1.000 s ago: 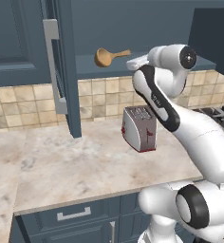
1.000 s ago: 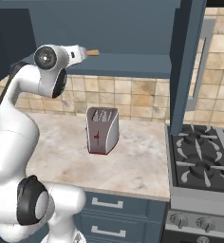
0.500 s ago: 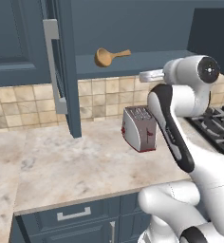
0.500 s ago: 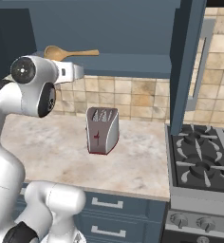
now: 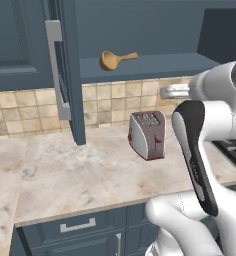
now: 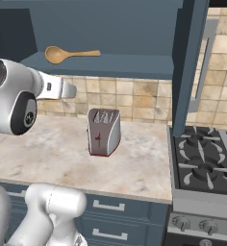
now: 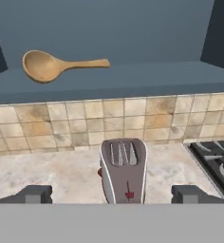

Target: Organize the utensils by type. Pick up the wooden spoons from the counter and place them in the open cabinet. Then pick up the metallic utensils from the counter and place them in the open drawer.

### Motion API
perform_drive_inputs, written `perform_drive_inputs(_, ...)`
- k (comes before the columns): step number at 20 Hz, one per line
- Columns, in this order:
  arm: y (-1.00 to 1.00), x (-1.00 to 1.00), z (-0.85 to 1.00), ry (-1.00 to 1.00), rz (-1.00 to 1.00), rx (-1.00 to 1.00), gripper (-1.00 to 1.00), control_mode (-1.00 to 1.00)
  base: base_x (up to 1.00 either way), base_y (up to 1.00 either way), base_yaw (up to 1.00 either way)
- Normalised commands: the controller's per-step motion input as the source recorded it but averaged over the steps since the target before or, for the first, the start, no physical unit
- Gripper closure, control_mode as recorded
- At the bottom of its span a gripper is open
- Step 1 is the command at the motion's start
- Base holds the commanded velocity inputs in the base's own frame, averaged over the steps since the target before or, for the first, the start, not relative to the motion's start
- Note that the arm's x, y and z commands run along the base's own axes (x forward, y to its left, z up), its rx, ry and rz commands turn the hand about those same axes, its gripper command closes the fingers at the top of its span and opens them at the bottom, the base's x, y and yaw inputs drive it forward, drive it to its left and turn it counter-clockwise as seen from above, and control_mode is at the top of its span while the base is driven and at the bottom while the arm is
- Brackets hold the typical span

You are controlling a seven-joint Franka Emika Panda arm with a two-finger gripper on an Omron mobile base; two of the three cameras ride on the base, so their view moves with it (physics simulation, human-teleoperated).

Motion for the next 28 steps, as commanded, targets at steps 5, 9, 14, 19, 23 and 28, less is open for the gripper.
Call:
perform_drive_inputs(5,-0.06,-0.65,-0.14,0.18,-0.06,0.04,-1.00,-1.00,0.00,0.00,0.00)
perform_drive_inputs(9,0.00,-0.43,-0.37,0.20,0.00,0.00,-1.00,-1.00,0.00,0.00,0.00)
perform_drive_inputs(14,0.07,-0.16,-0.51,0.24,0.05,-0.02,-1.00,-1.00,0.00,0.00,0.00)
perform_drive_inputs(19,0.00,-0.06,-0.17,0.08,0.02,0.00,-1.00,-1.00,0.00,0.00,0.00)
perform_drive_inputs(23,0.00,-0.04,0.00,0.00,0.00,0.00,-1.00,-1.00,0.00,0.00,0.00)
perform_drive_inputs(28,0.00,0.00,0.00,0.00,0.00,0.00,-1.00,1.00,-0.66,-0.14,-0.05)
